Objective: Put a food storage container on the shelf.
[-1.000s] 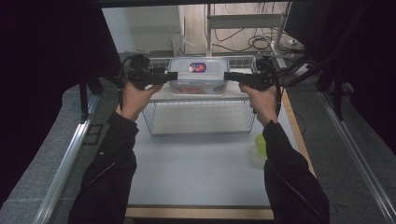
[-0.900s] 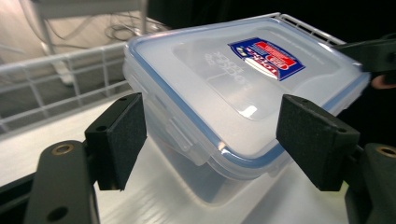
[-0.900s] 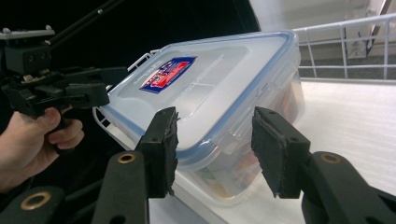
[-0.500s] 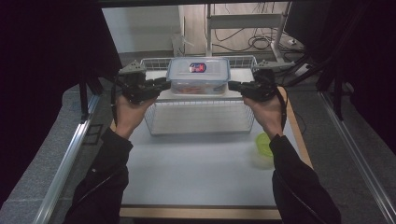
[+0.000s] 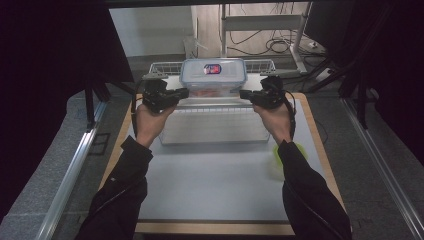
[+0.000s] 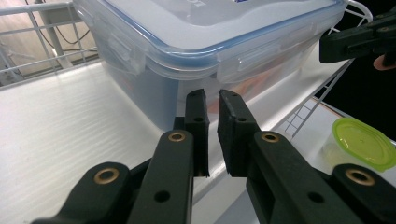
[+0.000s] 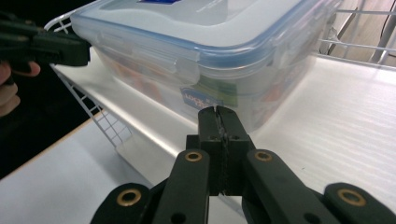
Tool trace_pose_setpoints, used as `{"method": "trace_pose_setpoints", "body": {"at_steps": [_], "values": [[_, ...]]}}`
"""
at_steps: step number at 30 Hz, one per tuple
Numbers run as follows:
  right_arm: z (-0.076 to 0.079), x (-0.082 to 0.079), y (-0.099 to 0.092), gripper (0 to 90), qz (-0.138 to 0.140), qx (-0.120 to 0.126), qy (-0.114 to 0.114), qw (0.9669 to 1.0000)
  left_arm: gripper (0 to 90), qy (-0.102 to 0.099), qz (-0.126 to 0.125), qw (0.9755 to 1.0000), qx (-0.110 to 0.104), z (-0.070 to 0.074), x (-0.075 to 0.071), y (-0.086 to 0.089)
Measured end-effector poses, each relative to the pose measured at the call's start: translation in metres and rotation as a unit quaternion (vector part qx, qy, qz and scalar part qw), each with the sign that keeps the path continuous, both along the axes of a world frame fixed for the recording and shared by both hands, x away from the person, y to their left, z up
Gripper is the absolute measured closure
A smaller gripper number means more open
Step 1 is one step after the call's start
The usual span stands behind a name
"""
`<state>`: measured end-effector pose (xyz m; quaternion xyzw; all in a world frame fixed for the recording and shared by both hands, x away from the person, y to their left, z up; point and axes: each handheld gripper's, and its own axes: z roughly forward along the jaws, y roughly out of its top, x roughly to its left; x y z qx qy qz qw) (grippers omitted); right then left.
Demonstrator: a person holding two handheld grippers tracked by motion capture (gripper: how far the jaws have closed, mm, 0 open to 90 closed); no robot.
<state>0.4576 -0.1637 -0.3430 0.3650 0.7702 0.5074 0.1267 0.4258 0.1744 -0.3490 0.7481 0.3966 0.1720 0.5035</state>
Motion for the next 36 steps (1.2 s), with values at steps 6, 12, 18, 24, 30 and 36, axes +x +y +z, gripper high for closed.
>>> {"method": "trace_pose_setpoints", "body": {"at_steps": [6,12,18,24,30,36], "values": [[0.0,-0.007,0.0,86.9,0.012,0.0,-0.003,0.9999,76.9,-0.009,-0.012,0.9999,0.0,-0.001,-0.008,-0.002],[-0.004,-0.019,0.0,76.2,0.03,0.002,0.0,0.9995,63.9,-0.014,-0.022,0.9996,0.008,-0.01,-0.021,-0.002],[-0.014,-0.038,0.0,57.8,0.048,0.001,-0.002,0.9988,44.2,-0.019,-0.037,0.9991,0.003,-0.022,-0.039,-0.003],[-0.026,-0.057,-0.002,42.4,0.053,-0.009,-0.007,0.9985,27.8,-0.025,-0.062,0.9977,0.0,-0.039,-0.064,-0.001],[-0.04,-0.073,-0.006,31.1,0.05,-0.023,-0.019,0.9983,20.3,-0.018,-0.058,0.9981,0.011,-0.056,-0.083,0.002],[-0.055,-0.09,-0.011,21.9,0.054,-0.033,-0.035,0.9974,13.2,-0.017,-0.049,0.9984,0.023,-0.07,-0.1,0.004]]}}
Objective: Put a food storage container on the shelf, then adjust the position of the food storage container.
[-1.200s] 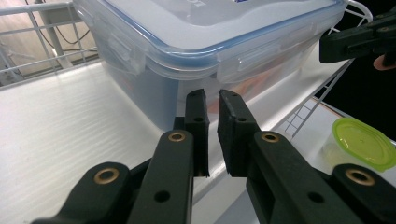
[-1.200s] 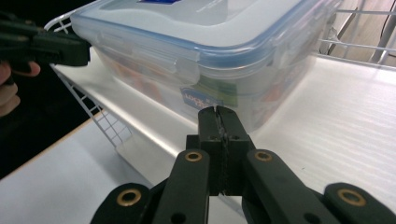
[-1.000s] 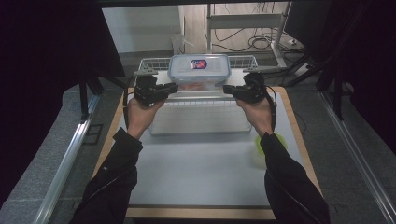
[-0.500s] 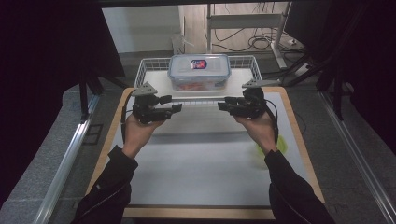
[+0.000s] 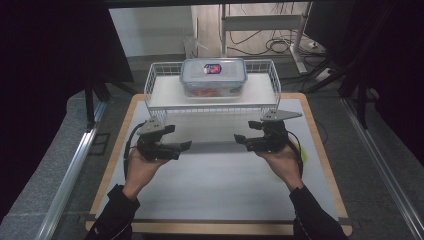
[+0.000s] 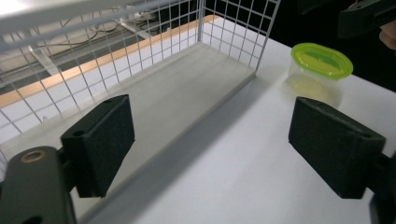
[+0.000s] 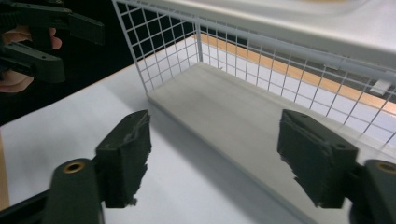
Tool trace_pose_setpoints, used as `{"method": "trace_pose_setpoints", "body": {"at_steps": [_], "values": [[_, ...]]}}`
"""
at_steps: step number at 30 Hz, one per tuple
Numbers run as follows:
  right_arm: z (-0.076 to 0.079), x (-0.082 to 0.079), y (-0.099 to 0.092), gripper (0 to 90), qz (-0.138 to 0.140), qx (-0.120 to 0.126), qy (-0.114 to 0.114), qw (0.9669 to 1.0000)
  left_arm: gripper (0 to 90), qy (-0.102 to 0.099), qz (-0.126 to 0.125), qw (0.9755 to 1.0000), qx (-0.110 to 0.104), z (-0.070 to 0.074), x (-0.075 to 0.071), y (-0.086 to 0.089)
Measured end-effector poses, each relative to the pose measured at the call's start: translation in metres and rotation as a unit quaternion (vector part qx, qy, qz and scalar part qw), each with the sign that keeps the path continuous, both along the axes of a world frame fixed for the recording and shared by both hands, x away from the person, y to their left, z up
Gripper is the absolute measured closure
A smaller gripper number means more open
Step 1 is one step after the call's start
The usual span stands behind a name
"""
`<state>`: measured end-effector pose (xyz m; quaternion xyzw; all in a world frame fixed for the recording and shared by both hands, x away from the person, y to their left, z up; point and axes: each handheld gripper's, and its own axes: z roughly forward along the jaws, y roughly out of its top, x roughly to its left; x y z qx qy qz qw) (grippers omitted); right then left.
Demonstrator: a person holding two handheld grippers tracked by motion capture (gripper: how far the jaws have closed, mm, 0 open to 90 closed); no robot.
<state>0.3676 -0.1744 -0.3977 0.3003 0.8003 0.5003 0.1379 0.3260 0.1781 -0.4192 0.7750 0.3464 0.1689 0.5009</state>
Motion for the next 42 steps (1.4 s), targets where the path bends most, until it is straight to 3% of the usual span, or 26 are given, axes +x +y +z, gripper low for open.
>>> {"method": "trace_pose_setpoints", "body": {"at_steps": [4,8,10,15,20,27,32,36,42], "values": [[-0.008,-0.009,-0.003,16.3,-0.003,-0.007,-0.006,1.0,9.4,-0.008,0.009,0.9998,0.014,-0.014,-0.017,-0.002],[-0.014,-0.015,-0.006,13.7,-0.012,-0.008,-0.01,0.9999,7.7,-0.005,0.004,1.0,0.002,-0.024,-0.025,-0.002],[-0.021,-0.024,-0.008,11.7,-0.012,-0.01,-0.011,0.9998,4.8,-0.005,0.004,0.9998,0.021,-0.032,-0.033,-0.004],[-0.032,-0.04,-0.013,10.9,-0.008,-0.009,-0.003,0.9999,3.1,-0.01,0.001,0.9996,0.025,-0.041,-0.046,-0.004],[-0.042,-0.055,-0.018,10.9,-0.005,-0.012,-0.003,0.9999,1.5,-0.028,0.005,0.9984,0.049,-0.053,-0.064,-0.005],[-0.063,-0.073,-0.02,10.9,-0.003,-0.031,0.006,0.9995,1.8,-0.018,0.004,0.9975,0.069,-0.07,-0.075,-0.005],[-0.075,-0.072,-0.023,10.4,-0.01,-0.046,0.022,0.9987,2.0,-0.022,0.015,0.9963,0.082,-0.076,-0.082,0.0],[-0.077,-0.069,-0.023,4.9,-0.017,-0.048,0.039,0.9979,2.2,-0.023,0.02,0.9965,0.079,-0.079,-0.083,0.004],[-0.082,-0.065,-0.022,3.6,-0.017,-0.049,0.068,0.9963,2.3,-0.023,0.022,0.9961,0.082,-0.082,-0.082,0.004]]}}
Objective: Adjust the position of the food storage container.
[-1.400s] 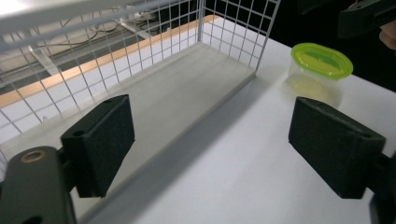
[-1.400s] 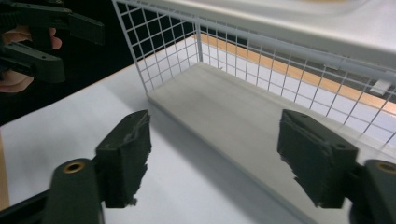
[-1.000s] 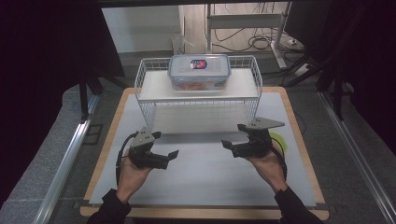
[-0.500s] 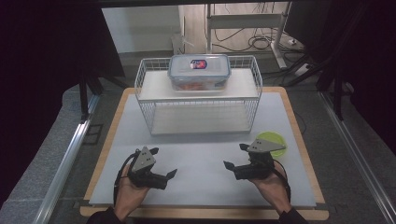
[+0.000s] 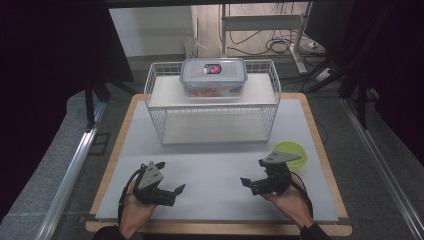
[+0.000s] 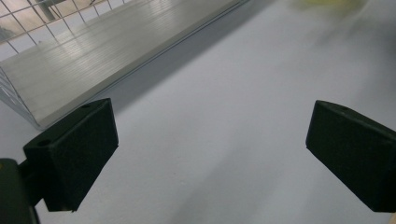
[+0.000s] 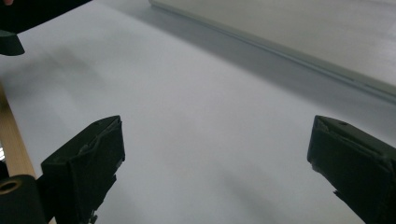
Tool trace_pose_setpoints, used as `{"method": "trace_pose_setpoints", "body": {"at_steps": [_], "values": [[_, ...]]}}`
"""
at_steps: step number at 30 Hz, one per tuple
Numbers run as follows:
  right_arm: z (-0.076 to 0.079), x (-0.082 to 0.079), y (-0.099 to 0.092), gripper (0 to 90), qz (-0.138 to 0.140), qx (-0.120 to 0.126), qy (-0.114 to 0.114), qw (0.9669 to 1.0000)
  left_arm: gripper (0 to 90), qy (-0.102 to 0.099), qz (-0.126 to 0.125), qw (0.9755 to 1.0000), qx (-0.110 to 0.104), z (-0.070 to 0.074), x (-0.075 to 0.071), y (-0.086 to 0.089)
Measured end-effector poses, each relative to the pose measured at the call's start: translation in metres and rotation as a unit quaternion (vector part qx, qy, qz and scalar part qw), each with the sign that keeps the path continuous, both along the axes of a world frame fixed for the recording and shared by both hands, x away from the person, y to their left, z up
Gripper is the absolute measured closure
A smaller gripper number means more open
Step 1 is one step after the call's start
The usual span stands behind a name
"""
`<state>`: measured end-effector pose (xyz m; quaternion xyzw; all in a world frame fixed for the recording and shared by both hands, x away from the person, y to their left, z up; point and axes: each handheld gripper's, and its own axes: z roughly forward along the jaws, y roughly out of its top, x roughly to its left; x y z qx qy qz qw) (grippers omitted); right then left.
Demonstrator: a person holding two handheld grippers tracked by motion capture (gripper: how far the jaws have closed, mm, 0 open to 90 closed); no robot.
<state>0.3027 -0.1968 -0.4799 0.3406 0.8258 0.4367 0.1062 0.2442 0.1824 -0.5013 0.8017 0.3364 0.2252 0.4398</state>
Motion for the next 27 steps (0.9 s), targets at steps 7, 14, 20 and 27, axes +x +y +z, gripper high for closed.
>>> {"method": "trace_pose_setpoints", "body": {"at_steps": [7,14,20,27], "values": [[0.012,0.005,-0.018,31.3,-0.039,-0.003,-0.012,0.9992,2.4,0.001,-0.003,1.0,0.003,-0.003,0.001,0.0],[0.017,0.016,-0.04,58.9,-0.058,-0.014,-0.006,0.9982,2.4,0.004,-0.006,0.9999,0.008,-0.006,0.003,-0.001],[0.022,0.023,-0.059,71.2,-0.079,-0.015,-0.022,0.9965,2.7,0.009,-0.011,0.9998,0.015,-0.008,0.004,-0.003],[0.026,0.035,-0.087,89.5,-0.119,-0.032,-0.036,0.9917,2.8,0.011,-0.016,0.9996,0.02,-0.009,0.005,-0.004]]}}
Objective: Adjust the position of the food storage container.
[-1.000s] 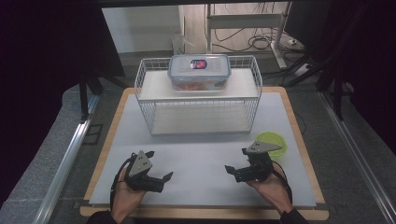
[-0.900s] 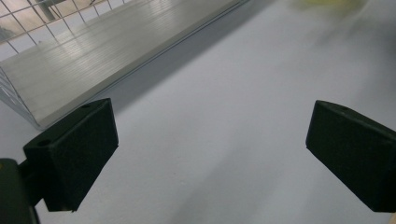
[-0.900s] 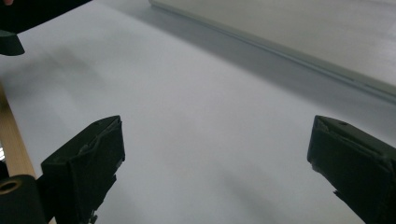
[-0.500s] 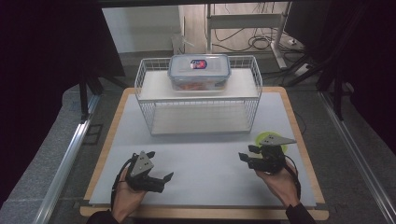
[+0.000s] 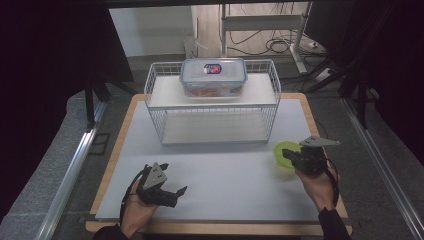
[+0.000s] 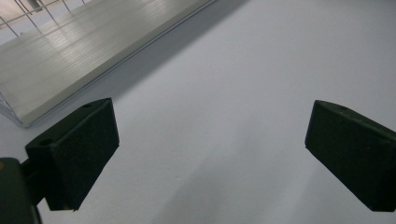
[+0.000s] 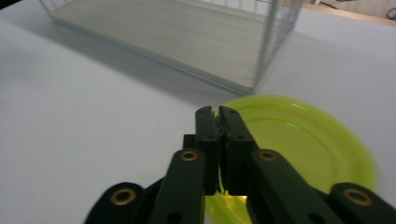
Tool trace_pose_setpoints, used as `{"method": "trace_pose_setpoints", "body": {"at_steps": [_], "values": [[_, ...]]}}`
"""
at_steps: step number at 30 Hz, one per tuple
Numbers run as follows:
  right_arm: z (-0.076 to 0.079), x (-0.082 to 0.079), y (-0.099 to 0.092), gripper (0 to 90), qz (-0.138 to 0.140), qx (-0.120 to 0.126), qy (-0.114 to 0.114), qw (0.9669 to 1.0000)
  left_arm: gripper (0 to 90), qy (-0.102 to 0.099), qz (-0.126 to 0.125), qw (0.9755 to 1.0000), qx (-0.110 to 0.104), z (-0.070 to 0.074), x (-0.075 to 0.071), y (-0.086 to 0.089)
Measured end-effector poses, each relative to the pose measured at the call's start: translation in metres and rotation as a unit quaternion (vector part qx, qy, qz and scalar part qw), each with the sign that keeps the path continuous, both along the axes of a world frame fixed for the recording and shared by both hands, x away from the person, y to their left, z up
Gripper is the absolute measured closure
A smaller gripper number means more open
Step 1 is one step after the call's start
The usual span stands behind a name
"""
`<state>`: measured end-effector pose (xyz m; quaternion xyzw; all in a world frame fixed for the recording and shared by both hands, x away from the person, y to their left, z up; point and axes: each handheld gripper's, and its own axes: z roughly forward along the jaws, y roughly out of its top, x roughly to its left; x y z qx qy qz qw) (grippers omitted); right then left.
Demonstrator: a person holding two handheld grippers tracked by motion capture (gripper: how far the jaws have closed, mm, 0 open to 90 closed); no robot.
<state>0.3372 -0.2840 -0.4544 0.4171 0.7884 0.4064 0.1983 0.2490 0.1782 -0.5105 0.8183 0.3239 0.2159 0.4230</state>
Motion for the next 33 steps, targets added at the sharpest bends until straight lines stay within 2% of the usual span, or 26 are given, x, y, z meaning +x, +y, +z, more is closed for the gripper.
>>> {"method": "trace_pose_setpoints", "body": {"at_steps": [6,7,8,9,16,18,23,27,33], "values": [[0.001,0.009,-0.018,89.7,-0.035,-0.002,-0.008,0.9994,2.9,0.002,-0.001,1.0,-0.005,0.0,0.001,0.001],[0.001,0.012,-0.024,89.7,-0.05,-0.008,-0.011,0.9986,2.9,0.004,-0.001,1.0,-0.005,-0.001,0.002,0.001],[0.001,0.012,-0.024,89.7,-0.05,-0.008,-0.011,0.9986,2.9,0.004,-0.001,1.0,-0.005,-0.001,0.002,0.001],[0.0,0.016,-0.03,89.7,-0.065,-0.013,-0.013,0.9977,3.0,0.005,-0.001,1.0,-0.005,-0.001,0.002,0.001],[-0.003,0.024,-0.045,89.7,-0.1,-0.027,-0.018,0.9945,3.0,0.008,-0.002,1.0,-0.003,-0.002,0.002,0.0],[-0.007,0.028,-0.054,89.6,-0.114,-0.034,-0.013,0.9928,3.0,0.01,-0.003,0.9999,-0.002,-0.003,0.003,0.0],[-0.015,0.032,-0.06,89.6,-0.119,-0.028,0.006,0.9924,3.0,0.013,-0.003,0.9999,-0.002,-0.003,0.003,0.0],[-0.018,0.034,-0.058,89.6,-0.116,-0.03,0.012,0.9927,3.0,0.015,-0.005,0.9999,0.002,-0.003,0.003,-0.001],[-0.022,0.036,-0.054,89.6,-0.116,-0.04,0.023,0.9922,3.0,0.017,-0.007,0.9998,0.005,-0.004,0.004,-0.001]]}}
